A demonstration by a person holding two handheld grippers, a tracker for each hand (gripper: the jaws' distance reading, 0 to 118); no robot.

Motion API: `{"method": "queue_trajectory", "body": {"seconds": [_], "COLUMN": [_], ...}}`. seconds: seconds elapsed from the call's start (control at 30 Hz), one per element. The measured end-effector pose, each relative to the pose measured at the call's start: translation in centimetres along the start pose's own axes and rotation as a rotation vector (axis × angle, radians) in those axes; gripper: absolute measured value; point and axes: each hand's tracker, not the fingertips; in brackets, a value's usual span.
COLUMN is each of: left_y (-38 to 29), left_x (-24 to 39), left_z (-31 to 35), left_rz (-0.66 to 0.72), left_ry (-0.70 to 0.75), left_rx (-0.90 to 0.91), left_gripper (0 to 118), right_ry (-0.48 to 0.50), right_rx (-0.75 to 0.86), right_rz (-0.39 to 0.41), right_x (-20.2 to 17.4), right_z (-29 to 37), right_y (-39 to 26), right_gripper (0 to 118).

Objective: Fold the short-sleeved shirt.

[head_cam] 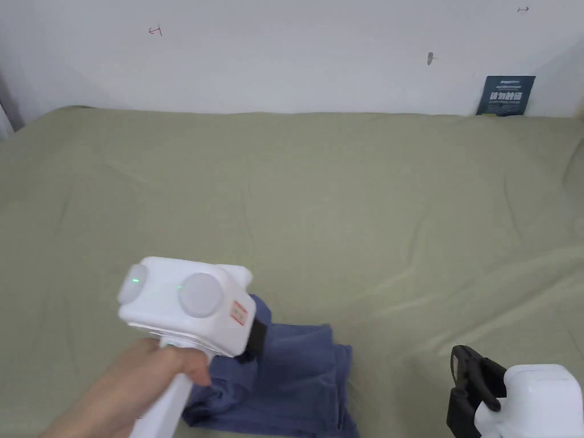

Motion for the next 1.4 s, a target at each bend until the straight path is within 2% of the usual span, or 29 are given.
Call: {"method": "queue_trajectory", "body": {"seconds": [0.07,0.1,0.13,0.17,0.2,0.27,0.33,0.4,0.43,0.47,0.5,0.53,0.63,0.8,0.83,0.9,0.97,1.1,1.2,1.27,1.33,1.4], "left_y": [0.2,0.3,0.5,0.8,0.8,0.7,0.3,-0.6,-1.1,-1.7,-2.1,-2.4,-3.1,-2.6,-2.4,-1.7,-2.2,-1.9,-1.8,-2.1,-3.0,-4.0], "left_x": [2.6,3.3,3.7,3.9,4.4,3.4,2.1,-0.5,-2.2,-3.4,-4.7,-6.0,-6.7,-3.4,-2.2,-2.0,-1.9,-2.6,-3.7,-5.4,-7.5,-9.7], "left_z": [-2.4,-3.3,-4.3,-5.3,-5.6,-4.9,-2.8,-0.3,1.0,2.4,3.1,3.0,1.9,-4.6,-6.2,-10.7,-13.0,-11.5,-7.2,-3.3,-0.2,1.8], "left_rz": [-0.027,-0.019,-0.025,-0.025,-0.004,0.092,0.120,0.142,0.181,0.215,0.246,0.262,0.281,0.310,0.332,0.296,0.319,0.314,0.217,0.217,0.208,0.201], "left_ry": [0.001,-0.015,-0.046,-0.121,-0.146,-0.214,-0.303,-0.347,-0.354,-0.369,-0.389,-0.399,-0.452,-0.675,-0.688,-0.615,-0.644,-0.663,-0.555,-0.531,-0.466,-0.345], "left_rx": [-0.018,-0.004,0.021,0.037,0.027,0.009,0.044,0.106,0.159,0.210,0.252,0.267,0.202,0.093,0.063,0.001,-0.055,0.000,0.065,0.126,0.194,0.214], "left_gripper": [16,33,80,109,118,118,118,110,89,57,8,0,0,0,0,0,0,0,0,0,0,0], "right_ry": [-0.007,-0.013,-0.015,-0.010,-0.013,-0.018,-0.015,-0.007,-0.004,-0.001,0.001,0.006,0.009,0.008,0.007,0.004,0.008,0.052,0.146,0.279,0.426,0.598], "right_rx": [-0.009,-0.014,-0.025,-0.033,-0.038,-0.046,-0.050,-0.059,-0.060,-0.061,-0.063,-0.067,-0.078,-0.120,-0.127,-0.144,-0.157,-0.197,-0.222,-0.267,-0.343,-0.463], "right_rz": [-0.011,-0.017,-0.026,-0.033,-0.034,-0.031,-0.043,-0.056,-0.060,-0.062,-0.063,-0.063,-0.060,-0.080,-0.083,-0.083,-0.086,-0.077,-0.066,-0.119,-0.238,-0.424], "right_x": [0.4,0.5,0.7,0.9,0.9,1.0,1.2,1.3,1.3,1.3,1.2,1.2,1.0,1.1,1.1,1.2,1.4,1.1,-0.5,-1.8,-2.8,-3.4], "right_z": [0.1,0.1,0.1,0.0,0.0,0.1,0.2,0.0,0.0,-0.1,-0.2,-0.3,-0.6,-1.0,-1.1,-1.3,-1.5,-2.6,-4.4,-6.5,-9.4,-13.4], "right_y": [-0.2,-0.4,-0.5,-0.7,-0.9,-1.0,-1.1,-1.0,-1.0,-1.0,-1.0,-1.1,-1.3,-2.0,-2.1,-2.2,-2.4,-2.5,-1.9,-1.4,-1.3,-2.4], "right_gripper": [4,4,4,4,4,4,4,4,4,4,4,4,4,4,4,4,4,4,4,4,4,4]}}
